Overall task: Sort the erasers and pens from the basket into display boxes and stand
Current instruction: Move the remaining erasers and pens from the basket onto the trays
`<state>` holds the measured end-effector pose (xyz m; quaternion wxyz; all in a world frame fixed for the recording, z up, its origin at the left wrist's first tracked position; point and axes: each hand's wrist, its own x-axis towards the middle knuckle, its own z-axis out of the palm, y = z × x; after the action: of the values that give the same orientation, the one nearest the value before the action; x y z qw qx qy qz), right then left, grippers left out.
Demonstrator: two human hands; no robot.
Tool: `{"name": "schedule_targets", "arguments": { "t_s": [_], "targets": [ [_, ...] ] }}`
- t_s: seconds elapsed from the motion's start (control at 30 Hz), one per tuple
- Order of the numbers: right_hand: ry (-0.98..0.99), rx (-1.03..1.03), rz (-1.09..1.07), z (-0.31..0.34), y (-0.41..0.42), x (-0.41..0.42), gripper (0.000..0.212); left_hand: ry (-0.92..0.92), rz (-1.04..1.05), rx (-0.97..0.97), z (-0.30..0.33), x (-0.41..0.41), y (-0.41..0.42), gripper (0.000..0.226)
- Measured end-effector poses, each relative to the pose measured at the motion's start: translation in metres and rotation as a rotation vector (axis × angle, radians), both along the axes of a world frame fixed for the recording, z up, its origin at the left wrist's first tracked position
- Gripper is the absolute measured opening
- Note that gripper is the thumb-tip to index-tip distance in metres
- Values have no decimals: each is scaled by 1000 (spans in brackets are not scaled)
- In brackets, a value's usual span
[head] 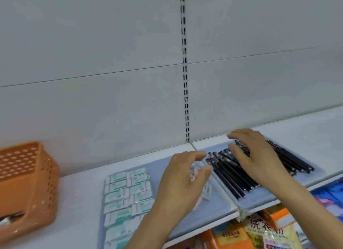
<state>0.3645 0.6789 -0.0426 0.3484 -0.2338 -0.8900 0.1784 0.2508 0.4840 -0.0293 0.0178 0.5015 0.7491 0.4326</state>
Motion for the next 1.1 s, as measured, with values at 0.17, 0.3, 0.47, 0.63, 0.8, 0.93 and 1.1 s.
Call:
{"name": "schedule_targets", "arguments": {
  "t_s": [0.17, 0.3, 0.47, 0.63, 0.8, 0.93, 1.1],
  "targets": [
    [64, -83, 374, 19, -102, -66, 23, 64, 83, 88, 30, -36, -109, 19],
    [94, -90, 608, 34, -178, -118, 10, 117, 268, 70, 44, -75, -212, 22],
    [118, -2, 844, 61, -273, -181, 14, 100, 556, 43, 53, -143, -329, 9],
    [-340, 224, 931, 72, -354, -251, 18, 154, 721, -162, 52, -210, -403, 22],
    [-764, 365, 862, 55, -392, -308, 3, 119, 496, -650, 43, -255, -408, 19],
    [-954, 337, 773, 41, -405, -324, 17, 118, 447, -1017, 28, -271, -392, 24],
    [-1046, 208, 757, 37, -409, -334, 19, 61, 362, -1069, 18, -278, -383, 42]
  ]
}}
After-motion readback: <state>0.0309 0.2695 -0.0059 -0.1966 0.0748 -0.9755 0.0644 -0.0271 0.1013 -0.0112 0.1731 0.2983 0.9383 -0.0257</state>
